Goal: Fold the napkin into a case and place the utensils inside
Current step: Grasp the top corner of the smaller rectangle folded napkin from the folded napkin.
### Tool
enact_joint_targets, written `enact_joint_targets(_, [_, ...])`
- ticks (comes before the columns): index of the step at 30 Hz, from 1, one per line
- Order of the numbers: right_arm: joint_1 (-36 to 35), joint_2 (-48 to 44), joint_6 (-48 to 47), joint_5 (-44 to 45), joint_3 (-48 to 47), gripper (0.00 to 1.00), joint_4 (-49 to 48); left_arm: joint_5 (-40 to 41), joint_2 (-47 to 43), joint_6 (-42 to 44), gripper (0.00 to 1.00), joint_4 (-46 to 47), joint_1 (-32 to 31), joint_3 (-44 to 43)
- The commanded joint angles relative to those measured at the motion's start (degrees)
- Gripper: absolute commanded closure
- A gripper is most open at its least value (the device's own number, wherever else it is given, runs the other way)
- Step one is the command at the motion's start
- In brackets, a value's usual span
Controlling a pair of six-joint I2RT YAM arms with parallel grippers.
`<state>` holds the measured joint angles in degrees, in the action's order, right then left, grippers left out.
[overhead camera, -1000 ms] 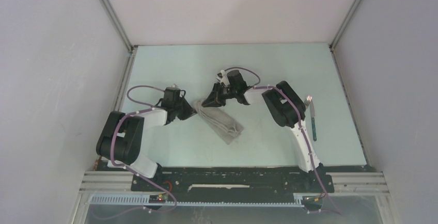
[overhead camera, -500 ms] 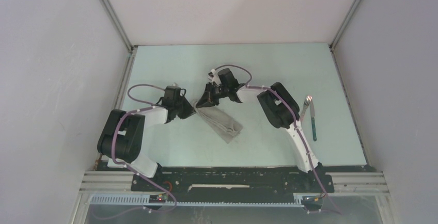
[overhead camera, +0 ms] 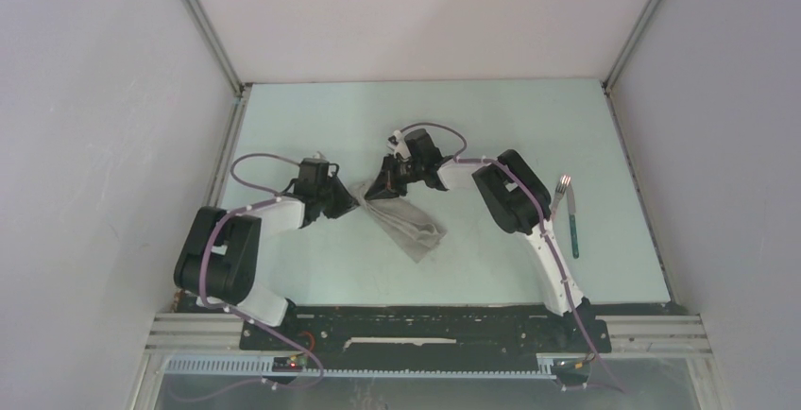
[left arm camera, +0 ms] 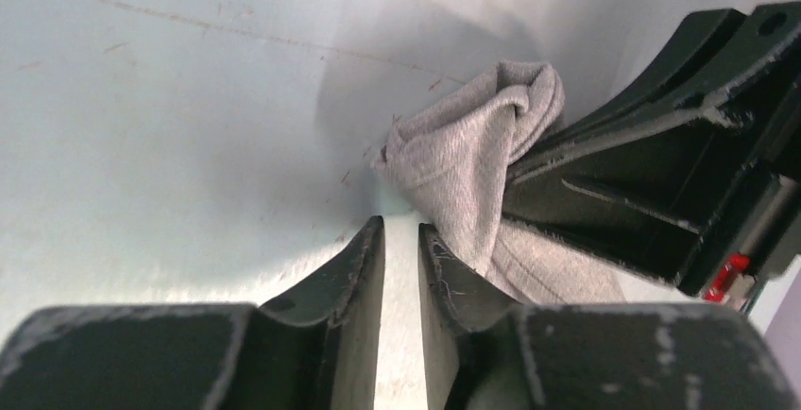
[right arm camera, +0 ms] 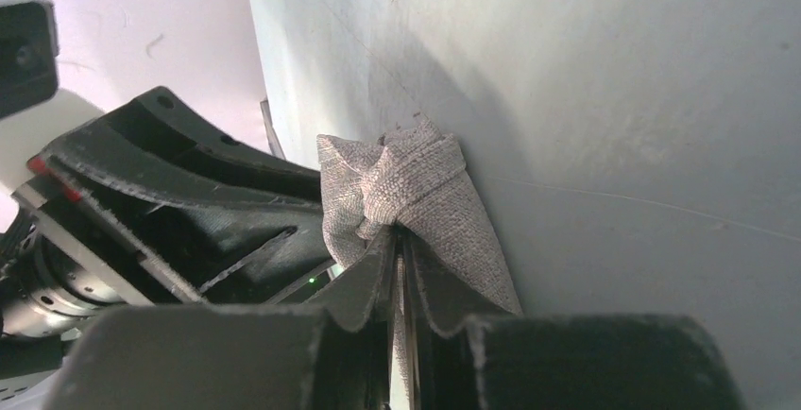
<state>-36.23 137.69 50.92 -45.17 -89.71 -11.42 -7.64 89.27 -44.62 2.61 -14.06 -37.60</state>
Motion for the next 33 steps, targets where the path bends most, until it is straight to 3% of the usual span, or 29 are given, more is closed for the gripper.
enact_joint_targets(1, [-0.6, -0.5, -0.5, 1.3, -1.3, 0.86, 0.7, 2.3, -7.6, 3.5, 0.7, -4.4, 0.1, 0.8])
enact_joint_targets(5, [-0.4, -0.8, -0.5, 1.6, -0.9, 0.86, 0.6, 3.9, -10.8, 4.4, 0.59, -9.5, -0.5, -2.8])
enact_joint_targets(9, [-0.3, -0.9, -0.6, 1.7, -0.8, 0.86, 0.7, 8.7, -8.4, 6.9, 0.54, -14.6, -3.2, -8.4])
enact_joint_targets(12, [-0.4, -1.1, -0.6, 1.8, -0.8, 0.86, 0.7, 9.4, -3.4, 7.7, 0.6, -17.7, -4.6, -12.8])
enact_joint_targets(18, [-0.4, -1.1, -0.6, 1.9, -0.8, 0.86, 0.8, 11.1, 1.9, 8.5, 0.59, -19.2, -6.3, -17.0])
enact_joint_targets(29, [-0.7, -1.2, -1.9, 2.5, -1.2, 0.87, 2.2, 12.3, 6.1, 8.9, 0.67, -19.7, -7.6, -18.6])
enact_joint_targets(31, [-0.9, -1.1, -2.7, 2.5, -1.6, 0.87, 2.9, 12.4, 6.3, 9.1, 0.71, -19.9, -7.6, -18.6])
enact_joint_targets(33, [-1.2, -1.0, -3.7, 2.5, -2.2, 0.87, 3.8, 12.5, 6.8, 9.7, 0.81, -20.5, -7.6, -19.4])
